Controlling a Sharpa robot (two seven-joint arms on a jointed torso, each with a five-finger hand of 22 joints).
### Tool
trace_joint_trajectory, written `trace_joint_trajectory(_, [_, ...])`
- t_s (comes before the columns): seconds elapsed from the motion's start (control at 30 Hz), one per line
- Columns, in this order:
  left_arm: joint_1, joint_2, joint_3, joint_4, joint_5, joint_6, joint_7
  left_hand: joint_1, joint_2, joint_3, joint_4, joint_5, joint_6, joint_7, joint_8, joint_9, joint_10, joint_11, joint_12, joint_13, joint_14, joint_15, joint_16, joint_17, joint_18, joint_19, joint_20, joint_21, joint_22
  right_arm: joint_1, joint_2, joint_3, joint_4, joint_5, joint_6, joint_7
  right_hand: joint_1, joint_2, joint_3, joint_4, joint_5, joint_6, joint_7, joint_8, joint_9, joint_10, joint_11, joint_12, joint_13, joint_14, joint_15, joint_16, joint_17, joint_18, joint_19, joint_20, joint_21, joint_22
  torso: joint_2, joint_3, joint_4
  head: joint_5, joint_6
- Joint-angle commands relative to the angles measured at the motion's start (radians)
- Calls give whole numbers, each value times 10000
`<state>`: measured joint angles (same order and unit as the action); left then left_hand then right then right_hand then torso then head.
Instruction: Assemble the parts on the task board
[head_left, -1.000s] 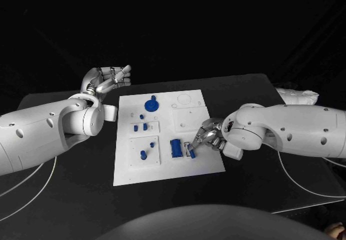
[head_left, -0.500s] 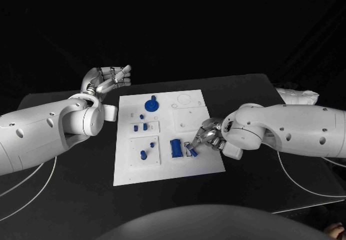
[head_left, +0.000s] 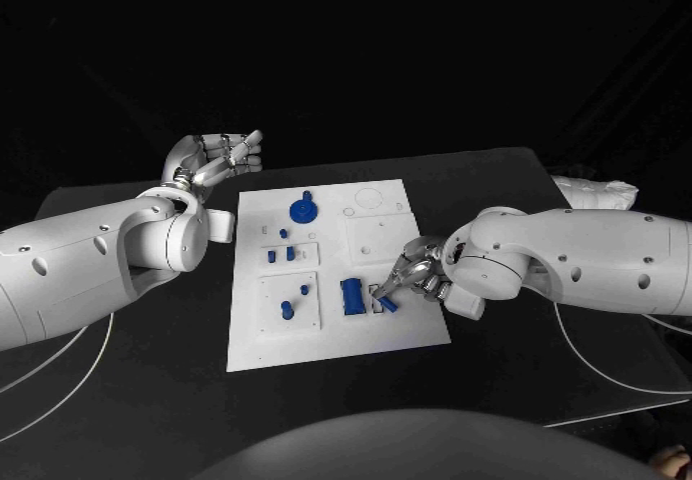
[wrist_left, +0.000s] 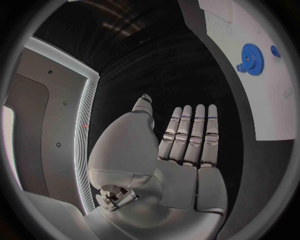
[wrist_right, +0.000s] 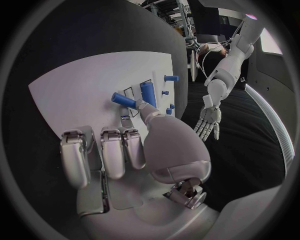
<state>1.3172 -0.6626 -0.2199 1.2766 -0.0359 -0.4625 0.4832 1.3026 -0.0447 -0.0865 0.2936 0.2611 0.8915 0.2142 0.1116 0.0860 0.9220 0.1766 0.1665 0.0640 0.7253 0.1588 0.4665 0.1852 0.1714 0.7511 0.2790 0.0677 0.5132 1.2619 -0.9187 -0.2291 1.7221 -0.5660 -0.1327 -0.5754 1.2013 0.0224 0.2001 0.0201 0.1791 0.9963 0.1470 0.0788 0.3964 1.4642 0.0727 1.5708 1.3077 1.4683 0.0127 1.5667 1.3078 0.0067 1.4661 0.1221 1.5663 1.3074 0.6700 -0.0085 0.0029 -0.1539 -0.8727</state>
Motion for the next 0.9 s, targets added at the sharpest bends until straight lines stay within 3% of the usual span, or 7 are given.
trace_joint_trajectory(0.03, [6,24,8,16,-53,146,63,6,115,-21,-2,38,-74,3,41,11,-37,0,35,4,-70,28,34,-8,95,-21,40,-20,-8,-13,13,-4,31,-51,-25,-96,-182,53,-29,188,-99,103,-37,92,-14,1066,31,0,2631,1025,60,41,2630,-67,1047,60,45,2634,3,-5,0,-6,1])
trace_joint_trajectory(0.6, [6,40,8,1,-55,147,66,6,115,-21,-2,38,-74,3,41,11,-37,0,35,4,-70,28,34,-8,95,-21,40,-20,-8,-15,67,-4,40,-557,-311,-330,64,499,127,353,-71,1019,-471,419,7,1066,-345,0,2631,1025,-240,41,2630,-67,1047,-183,45,2634,-6,-3,-2,0,1])
trace_joint_trajectory(0.9, [6,41,8,2,-55,153,56,14,127,-22,-3,40,-75,3,45,12,-38,-1,44,4,-72,28,46,-20,95,-26,40,-19,-20,-32,127,-4,21,-663,-516,-224,165,447,133,316,-141,1072,-503,389,-19,1066,-389,0,2631,1025,-293,41,2630,-67,1047,-241,45,2634,0,0,2,3,1])
